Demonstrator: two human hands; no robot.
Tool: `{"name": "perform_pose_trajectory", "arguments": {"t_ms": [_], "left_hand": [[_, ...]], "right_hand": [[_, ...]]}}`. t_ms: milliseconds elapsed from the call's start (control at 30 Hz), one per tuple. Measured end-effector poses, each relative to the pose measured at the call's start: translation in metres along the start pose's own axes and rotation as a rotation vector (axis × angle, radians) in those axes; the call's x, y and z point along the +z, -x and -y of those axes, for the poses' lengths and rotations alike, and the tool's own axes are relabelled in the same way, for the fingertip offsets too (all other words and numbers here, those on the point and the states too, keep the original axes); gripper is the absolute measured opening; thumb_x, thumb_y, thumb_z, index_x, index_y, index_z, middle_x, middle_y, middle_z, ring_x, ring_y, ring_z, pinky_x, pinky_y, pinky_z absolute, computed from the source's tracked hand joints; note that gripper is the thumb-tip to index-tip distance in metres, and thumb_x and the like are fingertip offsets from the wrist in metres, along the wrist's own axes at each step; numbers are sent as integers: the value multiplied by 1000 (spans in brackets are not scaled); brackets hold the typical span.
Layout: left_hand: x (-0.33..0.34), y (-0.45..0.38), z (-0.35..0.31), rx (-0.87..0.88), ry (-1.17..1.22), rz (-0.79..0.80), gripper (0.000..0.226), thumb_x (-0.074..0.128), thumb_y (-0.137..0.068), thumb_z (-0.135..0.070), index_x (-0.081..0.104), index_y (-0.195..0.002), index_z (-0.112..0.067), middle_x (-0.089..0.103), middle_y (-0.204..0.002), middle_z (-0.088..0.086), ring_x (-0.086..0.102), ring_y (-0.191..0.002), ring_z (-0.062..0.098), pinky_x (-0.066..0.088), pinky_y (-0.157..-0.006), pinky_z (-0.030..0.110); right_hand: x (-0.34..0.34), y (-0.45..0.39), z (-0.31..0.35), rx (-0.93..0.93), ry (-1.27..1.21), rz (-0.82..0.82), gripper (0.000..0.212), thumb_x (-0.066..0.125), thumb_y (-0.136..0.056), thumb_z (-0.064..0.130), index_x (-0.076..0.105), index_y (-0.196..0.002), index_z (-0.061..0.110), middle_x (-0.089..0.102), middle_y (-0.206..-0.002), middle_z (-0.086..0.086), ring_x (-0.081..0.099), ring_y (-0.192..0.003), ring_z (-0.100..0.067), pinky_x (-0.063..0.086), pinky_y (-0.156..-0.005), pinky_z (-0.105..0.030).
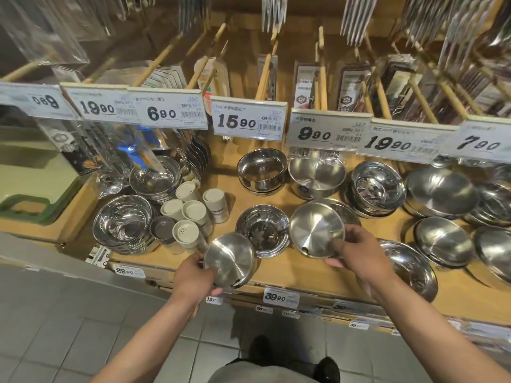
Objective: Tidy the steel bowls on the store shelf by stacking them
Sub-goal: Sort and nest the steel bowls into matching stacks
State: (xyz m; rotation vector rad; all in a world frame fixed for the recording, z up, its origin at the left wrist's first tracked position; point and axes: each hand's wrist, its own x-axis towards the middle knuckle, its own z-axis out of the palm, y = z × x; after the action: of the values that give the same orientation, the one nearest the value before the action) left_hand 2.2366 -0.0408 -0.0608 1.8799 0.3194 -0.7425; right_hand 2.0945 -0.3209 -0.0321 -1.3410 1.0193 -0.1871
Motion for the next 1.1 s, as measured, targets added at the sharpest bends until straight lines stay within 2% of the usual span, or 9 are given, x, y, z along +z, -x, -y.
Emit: {"name": "perform_pose_trajectory", "arguments": {"t_ms": [133, 267, 400, 500, 567, 667, 867, 1000, 1100], "left_hand": [[1, -2, -2, 30, -16, -21, 29, 57, -87, 8, 62, -98, -18, 68, -102, 11, 76, -70, 29, 60, -54, 30], [7, -4, -6, 46, -40, -45, 30, 59, -85, 8, 61, -96, -20, 70, -98, 13, 75, -73, 34, 58, -49, 28], [15, -11, -10, 37, -48, -9, 26, 63, -88, 3, 62, -106, -16, 74, -95, 14, 76, -65, 29, 61, -56, 34], [18, -16, -11, 40, -35, -7, 19, 63, -92, -3, 60, -98, -21, 74, -94, 11, 76, -64, 27, 64, -72, 46], [19, -18, -11, 51, -44, -17, 22, 63, -92, -1, 59, -95, -23, 73, -95, 9, 76, -67, 25, 64, -73, 46], [18, -19, -9, 78, -64, -49, 21, 65, -89, 1, 63, -99, -18, 74, -97, 9, 76, -70, 24, 64, -63, 36], [16, -15, 4, 100, -61, -97, 19, 65, -91, -1, 63, -103, -14, 73, -92, 7, 75, -63, 23, 60, -52, 28], [18, -16, 8, 104, -59, -89, 18, 64, -94, -4, 66, -111, -11, 74, -93, 7, 75, -70, 24, 64, -62, 38], [17, -16, 11, 133, -48, -102, 20, 62, -96, -9, 67, -114, -13, 76, -81, 3, 71, -57, 20, 63, -60, 41]], "right_hand": [[11, 9, 0, 43, -23, 60, 30, 62, -91, -6, 67, -112, 15, 72, -107, -12, 76, -87, -23, 63, -64, -29], [12, 13, 0, 65, -47, 55, 30, 61, -92, -6, 65, -114, 14, 70, -108, -13, 77, -83, -21, 64, -65, -29], [7, 16, 0, 79, -75, 45, 28, 61, -92, -7, 66, -112, 13, 70, -109, -14, 77, -83, -23, 64, -64, -28], [4, 16, 1, 93, -81, 39, 27, 62, -92, -7, 66, -113, 10, 70, -110, -16, 77, -83, -25, 64, -65, -30], [4, 17, 1, 100, -87, 37, 27, 62, -92, -6, 66, -113, 10, 71, -108, -16, 77, -82, -25, 64, -65, -30], [9, 18, 2, 94, -93, 48, 27, 62, -92, -6, 66, -112, 12, 71, -108, -15, 78, -82, -22, 64, -64, -28], [38, 19, 2, 73, -38, 150, 32, 62, -92, -5, 64, -118, 12, 69, -111, -13, 75, -92, -23, 62, -67, -29], [63, 17, 2, 52, -4, 223, 30, 62, -91, -5, 66, -115, 13, 71, -109, -12, 76, -91, -25, 62, -65, -29], [83, 14, 2, 30, 55, 250, 30, 65, -89, -1, 67, -110, 20, 71, -110, -10, 76, -89, -25, 63, -66, -31]]}}
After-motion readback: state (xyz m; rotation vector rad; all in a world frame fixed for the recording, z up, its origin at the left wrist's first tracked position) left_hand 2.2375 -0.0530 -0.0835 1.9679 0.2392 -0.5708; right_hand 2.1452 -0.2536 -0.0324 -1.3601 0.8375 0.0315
